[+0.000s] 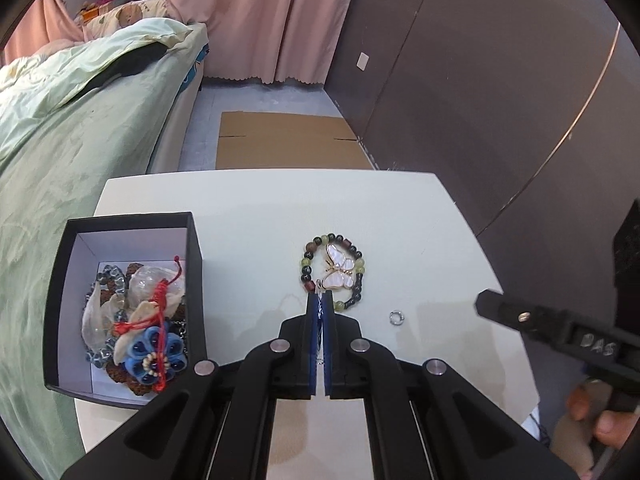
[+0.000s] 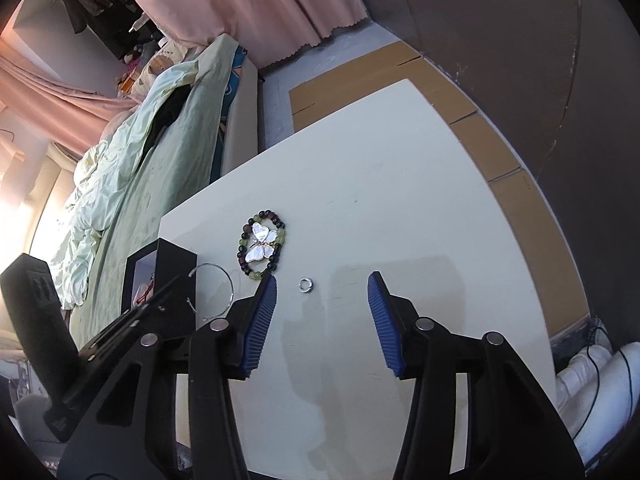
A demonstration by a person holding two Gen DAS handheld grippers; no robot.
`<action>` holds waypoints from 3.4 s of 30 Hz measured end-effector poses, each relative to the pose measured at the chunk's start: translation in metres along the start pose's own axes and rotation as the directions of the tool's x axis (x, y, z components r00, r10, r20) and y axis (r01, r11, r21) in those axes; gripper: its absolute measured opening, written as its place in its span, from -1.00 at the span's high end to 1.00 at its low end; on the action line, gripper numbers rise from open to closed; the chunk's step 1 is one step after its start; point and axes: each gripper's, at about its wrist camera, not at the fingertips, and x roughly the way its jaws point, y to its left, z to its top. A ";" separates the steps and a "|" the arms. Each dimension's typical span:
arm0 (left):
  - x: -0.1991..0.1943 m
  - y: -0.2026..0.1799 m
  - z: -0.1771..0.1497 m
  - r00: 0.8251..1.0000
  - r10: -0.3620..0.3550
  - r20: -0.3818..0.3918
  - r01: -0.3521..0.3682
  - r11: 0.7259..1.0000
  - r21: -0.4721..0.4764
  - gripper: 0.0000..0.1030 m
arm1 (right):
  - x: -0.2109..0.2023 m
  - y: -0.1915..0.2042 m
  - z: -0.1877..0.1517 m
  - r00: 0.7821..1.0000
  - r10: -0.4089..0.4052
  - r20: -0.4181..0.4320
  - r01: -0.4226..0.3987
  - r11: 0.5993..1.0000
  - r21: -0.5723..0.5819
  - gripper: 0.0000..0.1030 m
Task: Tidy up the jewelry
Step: 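Grasp the silver bangle with the left gripper while the right moves to the silver ring, then grasp the silver ring with the right gripper and drop both items into the box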
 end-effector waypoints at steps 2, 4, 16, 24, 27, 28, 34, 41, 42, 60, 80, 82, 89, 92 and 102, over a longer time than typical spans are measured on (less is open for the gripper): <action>-0.005 0.003 0.002 1.000 -0.013 0.007 0.013 1.000 -0.011 1.00 | 0.004 0.002 0.000 1.000 0.005 -0.009 -0.005 1.000 -0.002 0.17; -0.010 0.006 0.004 0.999 -0.032 0.011 0.032 0.999 -0.028 1.00 | 0.009 0.005 0.000 1.000 -0.003 -0.018 0.003 1.000 -0.007 0.18; -0.042 0.032 0.017 0.995 -0.065 0.076 0.071 0.993 -0.091 1.00 | 0.047 0.025 -0.003 0.995 -0.062 -0.081 0.056 0.996 -0.075 0.45; -0.060 0.051 0.019 0.992 -0.072 0.106 0.086 0.988 -0.129 1.00 | 0.066 0.039 -0.007 0.987 -0.132 -0.087 0.121 0.986 -0.118 0.47; -0.067 0.064 0.020 0.991 -0.071 0.113 0.089 0.984 -0.154 1.00 | 0.072 0.042 -0.008 0.982 -0.169 -0.083 0.157 0.978 -0.135 0.50; -0.068 0.067 0.021 0.991 -0.070 0.115 0.088 0.983 -0.159 1.00 | 0.074 0.043 -0.008 0.981 -0.178 -0.082 0.166 0.976 -0.139 0.50; -0.082 0.089 0.022 0.990 -0.058 0.129 0.082 0.978 -0.194 1.00 | 0.081 0.056 -0.015 0.967 -0.250 -0.048 0.236 0.950 -0.205 0.52; -0.095 0.112 0.020 0.991 -0.036 0.131 0.064 0.973 -0.223 1.00 | 0.087 0.068 -0.025 0.934 -0.358 0.002 0.342 0.891 -0.300 0.74; -0.096 0.114 0.019 0.991 -0.032 0.126 0.059 0.973 -0.223 1.00 | 0.087 0.068 -0.025 0.933 -0.361 0.003 0.345 0.889 -0.300 0.74; -0.093 0.133 0.010 0.997 0.007 0.078 0.014 0.963 -0.270 0.20 | 0.035 0.103 -0.023 0.995 -0.060 0.074 0.076 0.968 -0.240 0.75; -0.107 0.153 0.026 0.983 0.075 0.171 -0.010 0.936 -0.352 -0.83 | 0.036 0.168 -0.021 0.955 0.290 0.062 -0.271 0.938 -0.217 0.75; -0.106 0.157 0.027 0.983 0.078 0.167 -0.011 0.929 -0.370 -0.83 | 0.043 0.173 -0.021 0.952 0.301 0.048 -0.284 0.934 -0.215 0.75; -0.098 0.165 0.032 0.985 0.079 0.152 -0.011 0.915 -0.404 -0.83 | 0.056 0.174 -0.017 0.935 0.352 0.035 -0.341 0.922 -0.183 0.75; -0.094 0.165 0.035 0.986 0.079 0.148 -0.014 0.916 -0.400 -0.83 | 0.062 0.180 -0.015 0.929 0.369 0.021 -0.359 0.913 -0.194 0.70; -0.085 0.164 0.040 0.987 0.081 0.138 -0.018 0.915 -0.404 -0.83 | 0.064 0.159 -0.003 0.947 0.320 0.032 -0.313 0.939 -0.140 -0.10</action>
